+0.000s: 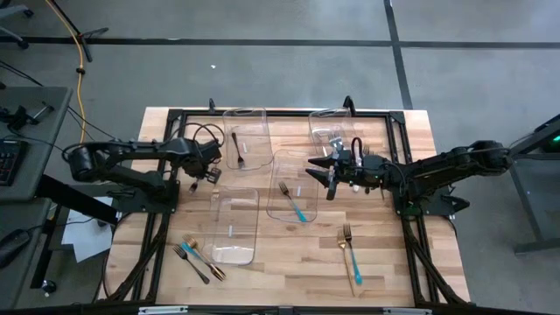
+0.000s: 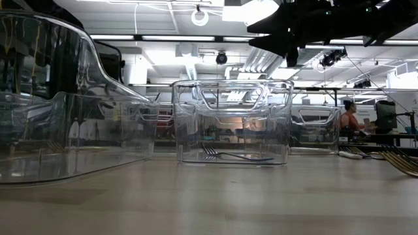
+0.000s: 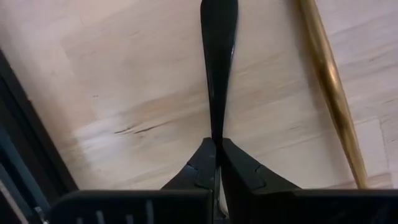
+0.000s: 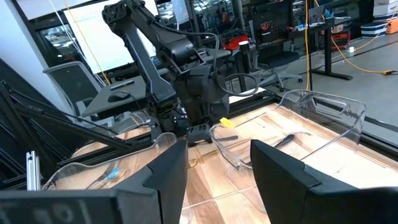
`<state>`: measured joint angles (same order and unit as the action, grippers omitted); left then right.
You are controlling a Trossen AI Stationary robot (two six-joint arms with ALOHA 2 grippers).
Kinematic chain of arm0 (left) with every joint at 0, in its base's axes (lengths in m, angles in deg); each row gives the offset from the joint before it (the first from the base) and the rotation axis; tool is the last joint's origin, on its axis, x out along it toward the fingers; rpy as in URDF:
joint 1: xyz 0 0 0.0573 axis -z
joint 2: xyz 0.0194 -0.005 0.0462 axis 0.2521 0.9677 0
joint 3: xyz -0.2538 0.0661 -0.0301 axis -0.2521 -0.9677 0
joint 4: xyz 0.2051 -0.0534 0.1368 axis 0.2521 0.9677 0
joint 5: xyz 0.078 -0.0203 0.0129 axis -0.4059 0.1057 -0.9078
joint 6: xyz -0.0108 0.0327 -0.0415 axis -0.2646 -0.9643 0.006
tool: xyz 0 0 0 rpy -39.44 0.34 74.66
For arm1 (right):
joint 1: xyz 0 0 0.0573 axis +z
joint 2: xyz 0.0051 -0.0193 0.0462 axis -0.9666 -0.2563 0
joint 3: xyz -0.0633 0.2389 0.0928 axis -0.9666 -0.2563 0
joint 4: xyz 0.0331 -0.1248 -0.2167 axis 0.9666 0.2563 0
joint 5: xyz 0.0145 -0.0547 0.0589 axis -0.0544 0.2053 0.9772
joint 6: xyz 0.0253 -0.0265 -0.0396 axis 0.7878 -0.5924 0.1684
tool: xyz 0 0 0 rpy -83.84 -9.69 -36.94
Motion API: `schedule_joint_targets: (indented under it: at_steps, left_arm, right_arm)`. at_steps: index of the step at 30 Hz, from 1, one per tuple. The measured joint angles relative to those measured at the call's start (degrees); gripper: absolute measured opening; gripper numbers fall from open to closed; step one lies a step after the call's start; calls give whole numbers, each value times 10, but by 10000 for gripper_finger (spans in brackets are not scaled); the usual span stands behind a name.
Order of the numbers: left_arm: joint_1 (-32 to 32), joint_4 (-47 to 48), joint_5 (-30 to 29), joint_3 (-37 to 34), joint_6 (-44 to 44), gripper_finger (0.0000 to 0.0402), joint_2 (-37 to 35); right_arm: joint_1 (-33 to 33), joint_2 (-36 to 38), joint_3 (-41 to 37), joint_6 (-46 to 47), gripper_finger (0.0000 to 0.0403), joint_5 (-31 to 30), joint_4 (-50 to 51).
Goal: Sort silverware by color (type)
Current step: Put the black fork into the top left transparent bin
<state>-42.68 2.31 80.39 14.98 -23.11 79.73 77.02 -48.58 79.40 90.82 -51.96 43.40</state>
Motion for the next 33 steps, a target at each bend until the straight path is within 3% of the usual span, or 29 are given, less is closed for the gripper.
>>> schedule_joint_targets:
  at_steps: [12,23,28,33]
  left_arm:
    - [23,65,-145,61,8,1,-29]
    - [22,56,-269,178,-46,1,-170]
    - [51,-94,-273,213,-148,1,-269]
    - [130,-331,-222,158,-243,1,-339]
  right_arm:
    - [0,0,0,0,171,0,0]
    - [0,0,0,-4,171,0,0]
    - [0,0,0,-7,171,0,0]
    - [0,0,0,-16,171,0,0]
